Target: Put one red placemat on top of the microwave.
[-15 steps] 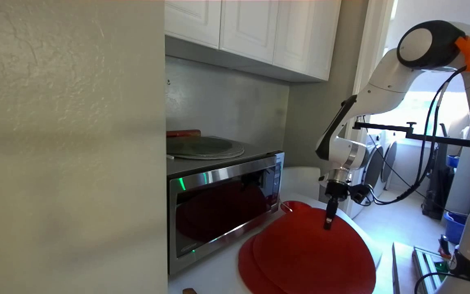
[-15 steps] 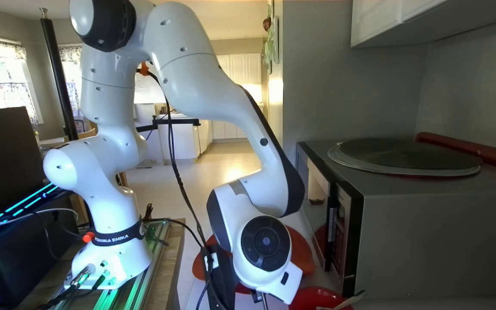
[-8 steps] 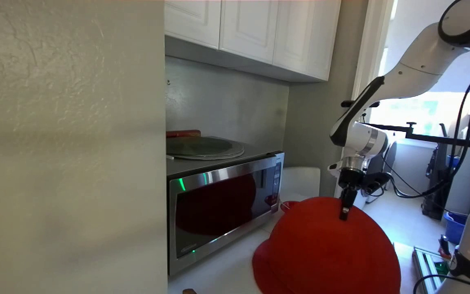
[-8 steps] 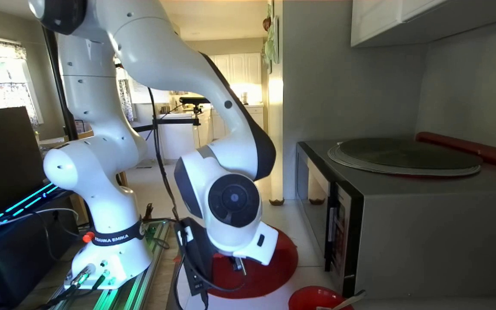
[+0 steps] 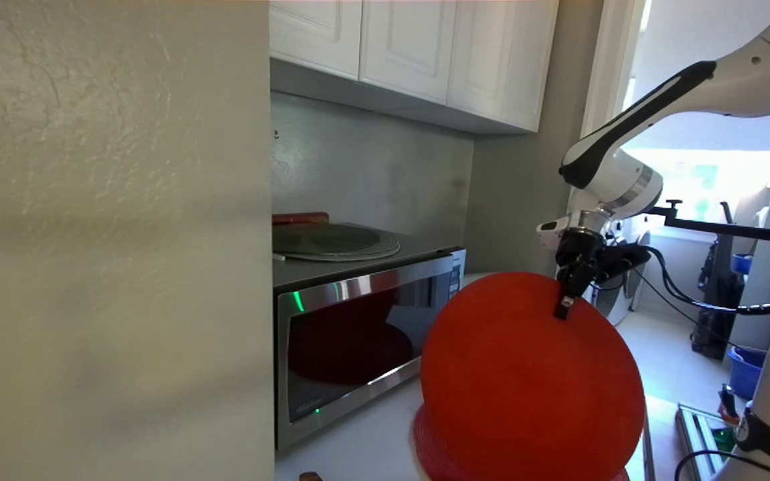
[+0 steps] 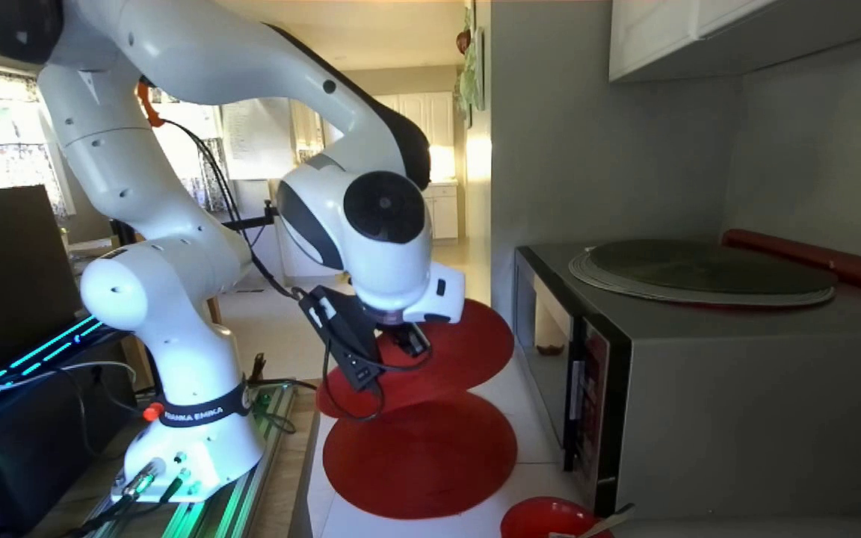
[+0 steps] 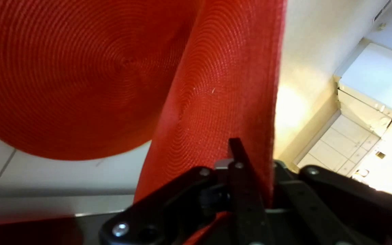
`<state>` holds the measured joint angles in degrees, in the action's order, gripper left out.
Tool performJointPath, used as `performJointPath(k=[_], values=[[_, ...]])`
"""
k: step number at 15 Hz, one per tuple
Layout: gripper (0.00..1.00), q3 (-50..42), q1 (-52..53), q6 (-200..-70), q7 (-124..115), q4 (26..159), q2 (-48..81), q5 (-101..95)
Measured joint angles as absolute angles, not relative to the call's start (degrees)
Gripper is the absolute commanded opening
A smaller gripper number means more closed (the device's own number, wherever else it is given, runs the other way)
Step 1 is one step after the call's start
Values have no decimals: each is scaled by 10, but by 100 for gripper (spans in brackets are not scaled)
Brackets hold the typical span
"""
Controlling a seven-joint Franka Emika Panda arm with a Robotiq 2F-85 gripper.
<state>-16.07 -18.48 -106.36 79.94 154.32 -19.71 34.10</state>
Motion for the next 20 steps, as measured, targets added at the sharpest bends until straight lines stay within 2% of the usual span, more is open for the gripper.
performJointPath(k=[11,20], values=[[1,-117,-91,-1019,655,1536,-418,431],[3,-98,-46,-1018,574,1484,-467,466]])
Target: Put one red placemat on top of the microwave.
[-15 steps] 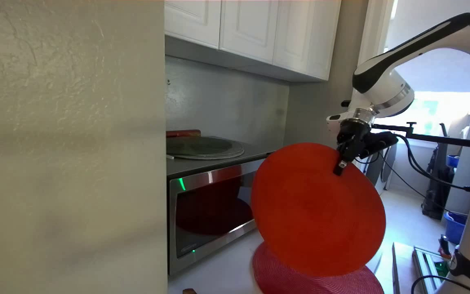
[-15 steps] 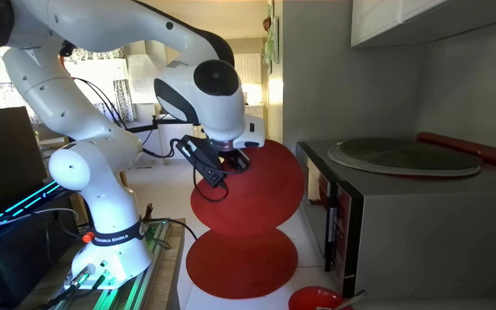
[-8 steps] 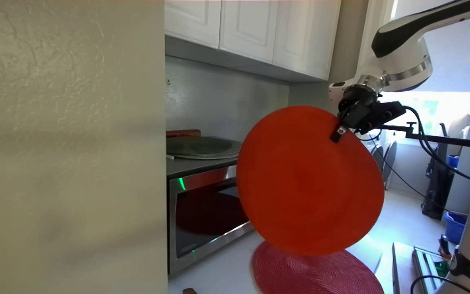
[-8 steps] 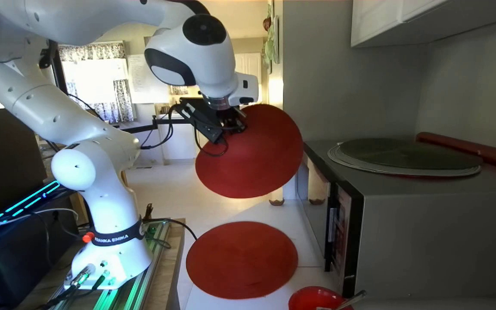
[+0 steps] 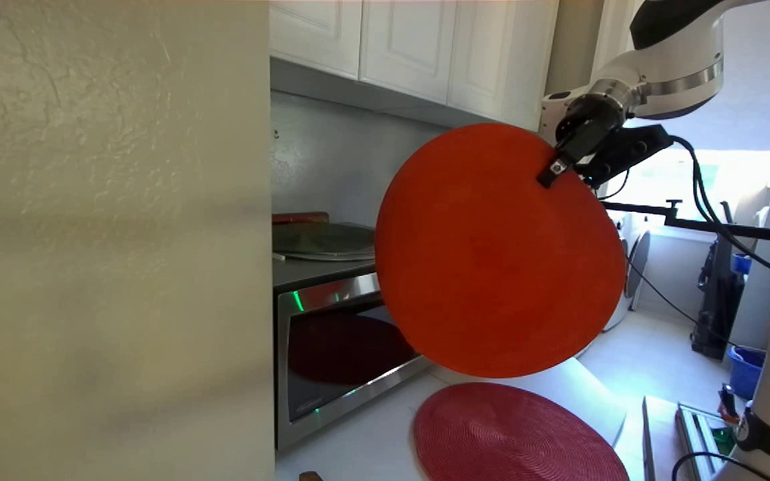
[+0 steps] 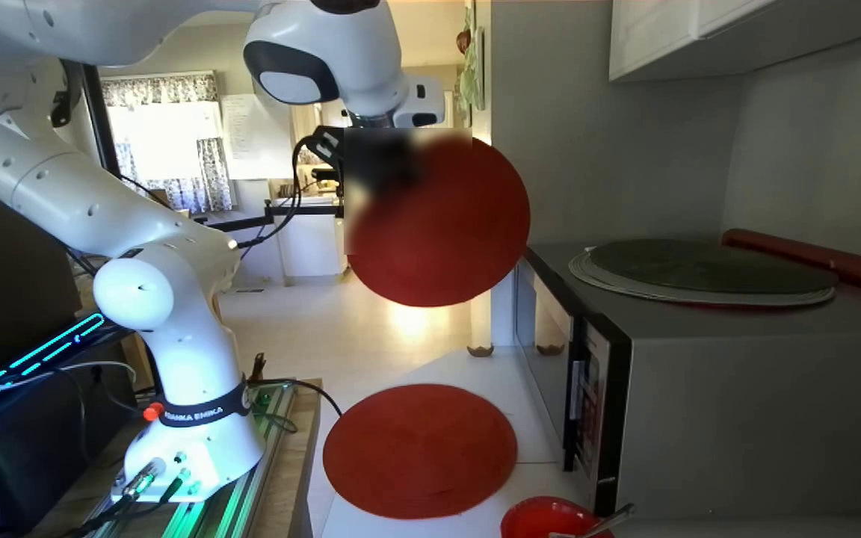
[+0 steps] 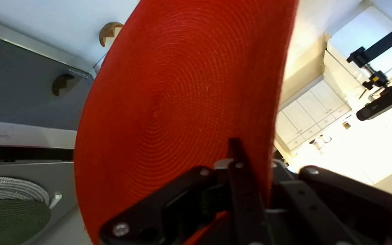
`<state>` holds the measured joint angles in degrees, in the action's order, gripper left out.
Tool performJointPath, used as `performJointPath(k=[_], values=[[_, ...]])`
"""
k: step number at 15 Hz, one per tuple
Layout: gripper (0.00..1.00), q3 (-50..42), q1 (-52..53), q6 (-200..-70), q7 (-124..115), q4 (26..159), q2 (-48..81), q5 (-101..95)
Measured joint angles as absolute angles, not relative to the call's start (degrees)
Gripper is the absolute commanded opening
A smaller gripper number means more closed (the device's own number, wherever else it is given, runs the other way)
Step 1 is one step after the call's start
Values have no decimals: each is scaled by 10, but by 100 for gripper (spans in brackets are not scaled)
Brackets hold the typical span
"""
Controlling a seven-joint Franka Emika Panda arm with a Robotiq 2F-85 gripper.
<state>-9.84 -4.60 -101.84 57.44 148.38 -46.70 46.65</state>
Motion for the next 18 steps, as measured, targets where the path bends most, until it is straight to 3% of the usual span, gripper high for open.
performJointPath(k=[9,18], values=[[1,-99,-35,-1018,573,1478,-458,487],[1,-65,15,-1044,561,1348,-350,655]])
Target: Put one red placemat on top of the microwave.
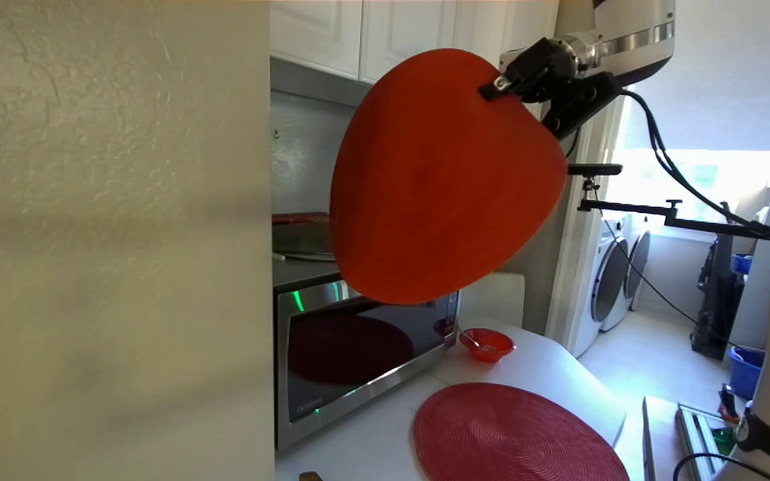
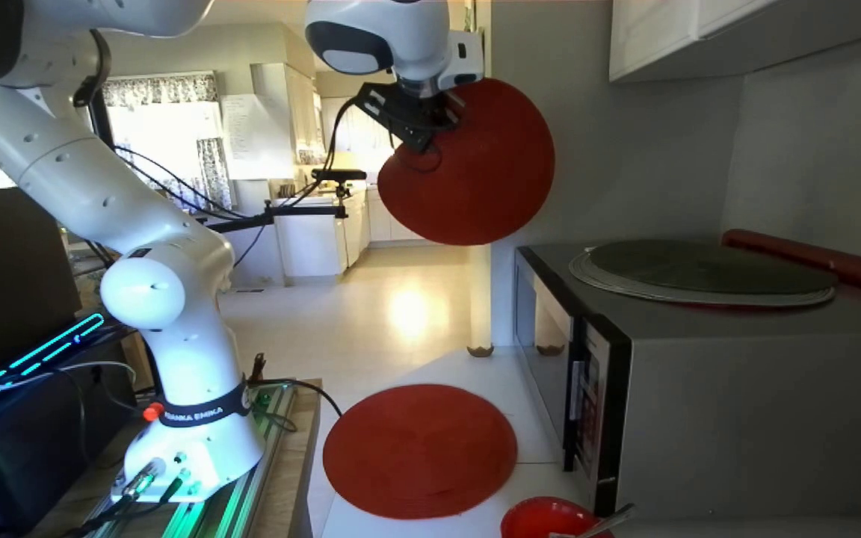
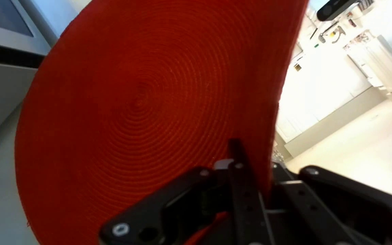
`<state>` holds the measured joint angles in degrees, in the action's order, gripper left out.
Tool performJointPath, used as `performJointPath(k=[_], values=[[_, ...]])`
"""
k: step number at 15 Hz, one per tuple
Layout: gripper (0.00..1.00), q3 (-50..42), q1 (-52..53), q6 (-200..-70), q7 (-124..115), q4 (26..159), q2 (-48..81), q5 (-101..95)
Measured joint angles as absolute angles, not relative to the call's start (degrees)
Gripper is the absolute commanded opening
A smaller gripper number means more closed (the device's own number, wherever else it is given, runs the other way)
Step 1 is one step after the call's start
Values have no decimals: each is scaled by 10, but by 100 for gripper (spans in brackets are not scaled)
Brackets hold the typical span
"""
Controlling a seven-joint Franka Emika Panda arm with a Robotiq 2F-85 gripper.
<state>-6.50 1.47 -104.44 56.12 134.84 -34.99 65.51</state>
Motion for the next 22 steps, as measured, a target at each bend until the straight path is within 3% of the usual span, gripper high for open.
performJointPath(k=[10,22], values=[[1,-23,14,-1235,661,1233,-164,763],[1,-22,8,-1258,684,1189,-104,763]])
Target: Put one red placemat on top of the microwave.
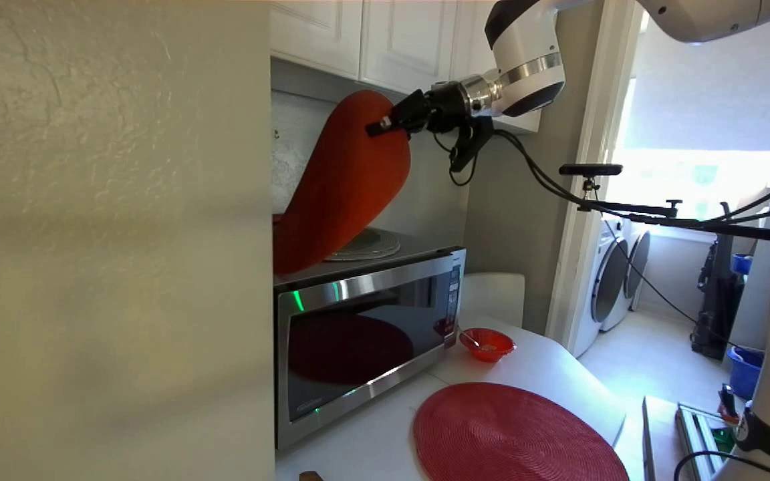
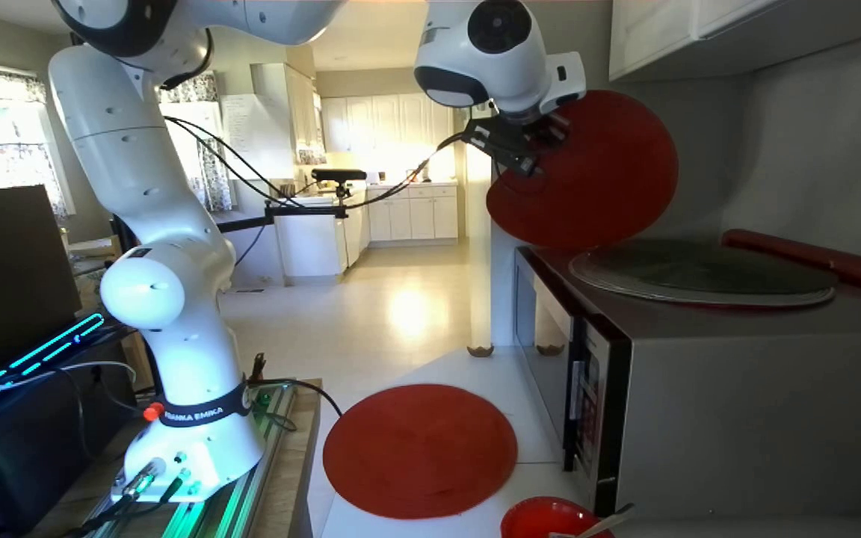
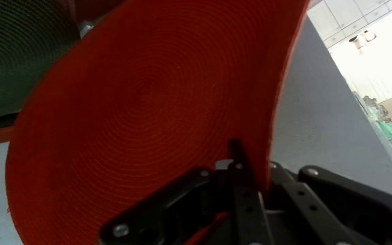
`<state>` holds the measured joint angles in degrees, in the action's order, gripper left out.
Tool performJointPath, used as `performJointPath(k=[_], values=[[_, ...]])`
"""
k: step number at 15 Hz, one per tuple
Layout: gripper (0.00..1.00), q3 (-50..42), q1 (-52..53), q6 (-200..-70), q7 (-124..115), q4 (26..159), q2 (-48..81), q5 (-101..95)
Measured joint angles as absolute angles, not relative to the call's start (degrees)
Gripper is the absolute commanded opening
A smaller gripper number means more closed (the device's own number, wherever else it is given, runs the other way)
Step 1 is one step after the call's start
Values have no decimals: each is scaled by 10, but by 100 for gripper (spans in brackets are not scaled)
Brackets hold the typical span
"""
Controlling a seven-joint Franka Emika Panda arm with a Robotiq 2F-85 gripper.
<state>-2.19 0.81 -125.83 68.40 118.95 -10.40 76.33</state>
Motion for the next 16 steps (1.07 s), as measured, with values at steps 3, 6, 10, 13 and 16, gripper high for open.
performJointPath(k=[3,6,10,13,16], values=[[1,-14,10,-1283,699,1188,-96,764],[1,-2,12,-1325,717,1176,-76,777],[1,5,14,-1376,744,1145,-39,805],[1,6,13,-1410,754,1112,-11,823],[1,4,10,-1445,761,1077,19,836]])
